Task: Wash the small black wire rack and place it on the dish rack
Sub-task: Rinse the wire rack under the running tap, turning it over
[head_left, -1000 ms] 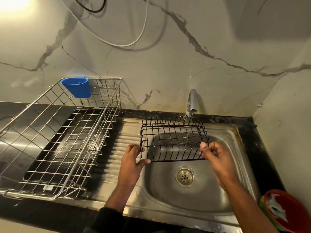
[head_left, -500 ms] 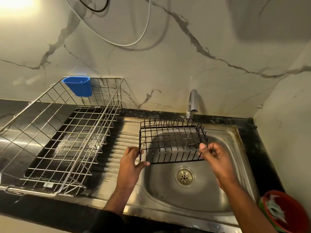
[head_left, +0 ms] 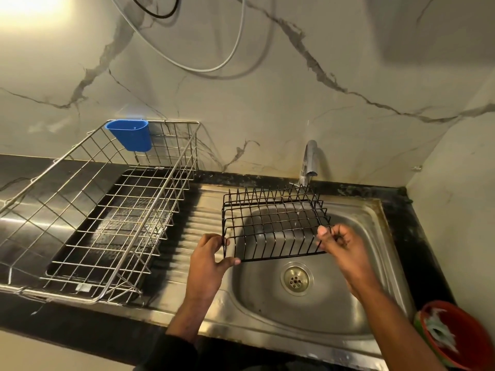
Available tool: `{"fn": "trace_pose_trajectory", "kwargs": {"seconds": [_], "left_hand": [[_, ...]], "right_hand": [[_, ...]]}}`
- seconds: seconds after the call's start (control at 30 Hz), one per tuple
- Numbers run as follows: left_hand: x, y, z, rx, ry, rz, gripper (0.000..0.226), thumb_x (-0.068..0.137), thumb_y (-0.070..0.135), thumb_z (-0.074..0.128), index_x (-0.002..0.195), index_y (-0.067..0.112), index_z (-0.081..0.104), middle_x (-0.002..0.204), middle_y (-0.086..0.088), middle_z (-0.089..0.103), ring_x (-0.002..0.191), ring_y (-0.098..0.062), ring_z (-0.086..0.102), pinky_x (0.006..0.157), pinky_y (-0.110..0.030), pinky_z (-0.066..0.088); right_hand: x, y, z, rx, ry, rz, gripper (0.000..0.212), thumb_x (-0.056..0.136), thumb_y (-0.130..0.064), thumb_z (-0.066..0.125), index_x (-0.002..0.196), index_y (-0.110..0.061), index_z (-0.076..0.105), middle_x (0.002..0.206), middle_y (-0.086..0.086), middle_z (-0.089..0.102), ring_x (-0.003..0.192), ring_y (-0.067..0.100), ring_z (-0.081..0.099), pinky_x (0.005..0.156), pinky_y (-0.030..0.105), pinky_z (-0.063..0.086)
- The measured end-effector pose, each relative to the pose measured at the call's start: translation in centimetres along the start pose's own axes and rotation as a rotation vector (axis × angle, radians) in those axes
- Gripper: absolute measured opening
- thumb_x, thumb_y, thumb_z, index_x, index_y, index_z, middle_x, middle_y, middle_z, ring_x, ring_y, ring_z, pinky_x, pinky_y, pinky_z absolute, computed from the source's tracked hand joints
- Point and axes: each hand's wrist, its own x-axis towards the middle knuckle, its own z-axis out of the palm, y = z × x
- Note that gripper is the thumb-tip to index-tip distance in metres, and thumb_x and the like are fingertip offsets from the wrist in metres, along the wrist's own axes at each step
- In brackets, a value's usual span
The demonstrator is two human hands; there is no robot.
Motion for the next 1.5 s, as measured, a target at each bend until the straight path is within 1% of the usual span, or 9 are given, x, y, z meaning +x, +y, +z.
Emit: {"fn": "trace_pose_trajectory", "kwargs": {"seconds": [0.13,0.3,0.4,0.6,0.83,1.03,1.23,1.33,1.5], "left_hand": [[-0.3,1.1,0.4,0.038,-0.03,0.03,0.036,0.071,0.025,0.092,0.099,0.02,0.07,0.108,0.007,0.065,0.104,-0.009,0.062,0.087,0.002,0.034],[-0.1,4.7,1.8,-0.216,-0.051,-0.083,0.021,0.088,0.027,0.079,0.103,0.016,0.069,0.103,0.003,0.071,0.08,0.008,0.063,0.068,-0.005,0.044],[0.4,6.1,2.7,-0.482,-0.092,-0.205,0.02,0.094,0.028,0.071,0.104,0.011,0.07,0.098,-0.006,0.075,0.09,-0.012,0.071,0.073,-0.012,0.051],[2.9,7.4,3.1,-0.605,-0.173,-0.271,0.039,0.104,0.039,0.048,0.113,0.011,0.074,0.112,0.011,0.072,0.095,0.017,0.063,0.073,0.001,0.042],[7.5,7.6,5.8,-0.563,-0.221,-0.29,0.054,0.106,0.048,0.037,0.117,0.005,0.067,0.108,-0.01,0.069,0.111,-0.018,0.061,0.097,-0.032,0.043],[10.7,4.5,9.2,-0.708,-0.227,-0.501,0.048,0.105,0.044,0.044,0.115,0.003,0.069,0.099,-0.005,0.076,0.073,-0.004,0.061,0.057,-0.018,0.046],[11.6,2.9,13.7,-0.929,-0.337,-0.659,0.046,0.107,0.04,0.04,0.113,0.003,0.066,0.094,-0.006,0.07,0.077,-0.012,0.065,0.065,-0.027,0.051],[12.0,2.7,16.0,-0.929,-0.378,-0.688,0.042,0.108,0.039,0.04,0.103,0.009,0.069,0.092,-0.001,0.076,0.089,-0.016,0.07,0.09,-0.036,0.054],[12.3,2.9,19.4,-0.864,-0.495,-0.71,0.045,0.108,0.041,0.04,0.106,0.007,0.07,0.091,-0.003,0.074,0.083,-0.014,0.07,0.08,-0.031,0.055]], "right_hand": [[-0.1,0.0,-0.9,-0.058,0.052,0.013,0.028,0.09,-0.043,0.067,0.093,-0.015,0.065,0.09,0.007,0.072,0.086,0.02,0.07,0.088,0.044,0.056],[0.3,-0.6,-2.5,-0.014,0.092,0.129,0.008,0.095,-0.032,0.067,0.101,-0.027,0.067,0.098,-0.004,0.07,0.091,0.011,0.065,0.074,0.023,0.049],[0.6,0.2,-3.8,-0.014,0.041,0.294,0.017,0.094,-0.028,0.07,0.107,-0.018,0.07,0.098,0.001,0.071,0.091,0.015,0.065,0.074,0.029,0.051],[0.4,1.3,-5.1,0.047,0.008,0.362,0.034,0.094,-0.024,0.069,0.127,-0.015,0.066,0.12,0.001,0.069,0.114,0.014,0.06,0.097,0.03,0.043],[-0.4,1.2,-5.1,0.227,-0.009,0.258,0.066,0.083,-0.035,0.073,0.144,-0.04,0.05,0.144,-0.009,0.055,0.133,0.01,0.05,0.108,0.04,0.041],[0.3,1.8,-5.1,-0.163,0.192,0.034,0.054,0.092,-0.039,0.069,0.141,-0.049,0.049,0.143,-0.018,0.051,0.128,0.002,0.051,0.105,0.037,0.048],[0.9,0.3,-5.0,-0.323,0.34,-0.059,0.057,0.084,-0.054,0.065,0.139,-0.041,0.056,0.134,-0.009,0.044,0.117,-0.015,0.043,0.092,0.006,0.036],[1.3,-1.3,-4.9,-0.31,0.42,-0.056,0.056,0.084,-0.053,0.066,0.137,-0.035,0.06,0.135,-0.003,0.041,0.111,-0.026,0.039,0.085,-0.006,0.034],[2.2,-4.2,-5.0,-0.356,0.437,0.018,0.056,0.077,-0.063,0.066,0.13,-0.047,0.06,0.131,0.0,0.037,0.115,0.015,0.053,0.085,0.002,0.039]]}}
